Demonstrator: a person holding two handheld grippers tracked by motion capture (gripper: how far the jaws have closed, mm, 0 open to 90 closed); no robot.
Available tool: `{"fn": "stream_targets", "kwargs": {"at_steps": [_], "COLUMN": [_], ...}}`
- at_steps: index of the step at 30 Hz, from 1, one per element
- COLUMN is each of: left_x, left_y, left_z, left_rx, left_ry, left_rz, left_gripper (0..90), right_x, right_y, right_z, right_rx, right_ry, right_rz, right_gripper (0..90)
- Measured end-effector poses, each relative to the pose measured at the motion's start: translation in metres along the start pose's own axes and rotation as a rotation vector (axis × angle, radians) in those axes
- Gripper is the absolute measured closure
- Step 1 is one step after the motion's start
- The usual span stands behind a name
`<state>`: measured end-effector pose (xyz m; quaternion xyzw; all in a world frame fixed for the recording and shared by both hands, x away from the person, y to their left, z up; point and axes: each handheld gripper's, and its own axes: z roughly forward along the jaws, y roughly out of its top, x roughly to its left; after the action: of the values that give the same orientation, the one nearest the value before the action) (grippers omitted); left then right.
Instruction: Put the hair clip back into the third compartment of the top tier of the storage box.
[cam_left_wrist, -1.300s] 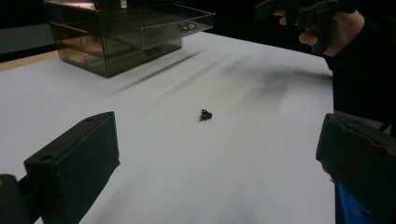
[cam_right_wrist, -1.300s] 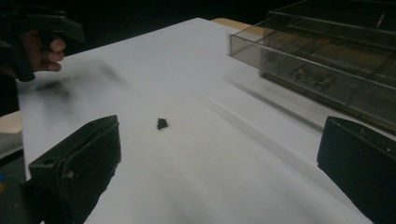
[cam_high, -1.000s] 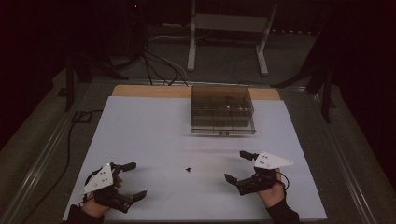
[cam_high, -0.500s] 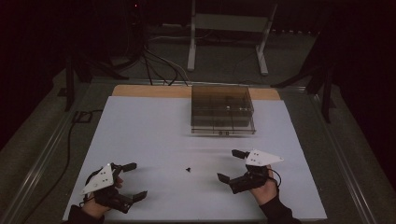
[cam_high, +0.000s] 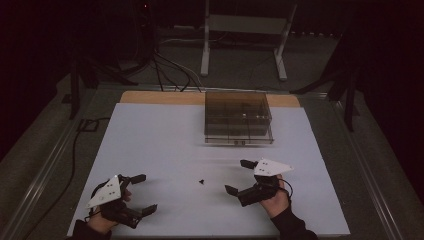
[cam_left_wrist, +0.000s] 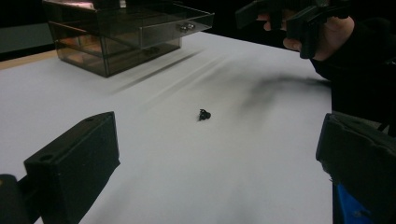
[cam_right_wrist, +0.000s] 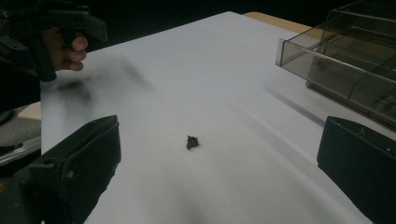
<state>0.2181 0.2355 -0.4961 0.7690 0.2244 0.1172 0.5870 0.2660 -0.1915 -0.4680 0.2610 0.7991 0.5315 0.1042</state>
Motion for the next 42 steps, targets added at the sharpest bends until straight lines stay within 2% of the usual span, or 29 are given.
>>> {"fn": "stream_targets", "kwargs": {"at_steps": [23,35,42], "left_x": [-0.001,-0.001,-0.001], "left_y": [0.002,0.002,0.002], "left_z": [-0.001,-0.002,-0.003], "left_rx": [-0.005,-0.008,-0.009], "left_ry": [-0.002,-0.002,-0.002], "left_rz": [0.007,0.011,0.012], "left_gripper": [0.4,0.4,0.4], "right_x": [0.007,0.013,0.014], "right_y": [0.007,0.012,0.011], "right_z": [0.029,0.053,0.064], "right_rx": [0.020,0.073,0.113], "right_ry": [0.050,0.096,0.097], "right_rz": [-0.006,0.012,0.018], "right_gripper": [0.0,0.0,0.0]}}
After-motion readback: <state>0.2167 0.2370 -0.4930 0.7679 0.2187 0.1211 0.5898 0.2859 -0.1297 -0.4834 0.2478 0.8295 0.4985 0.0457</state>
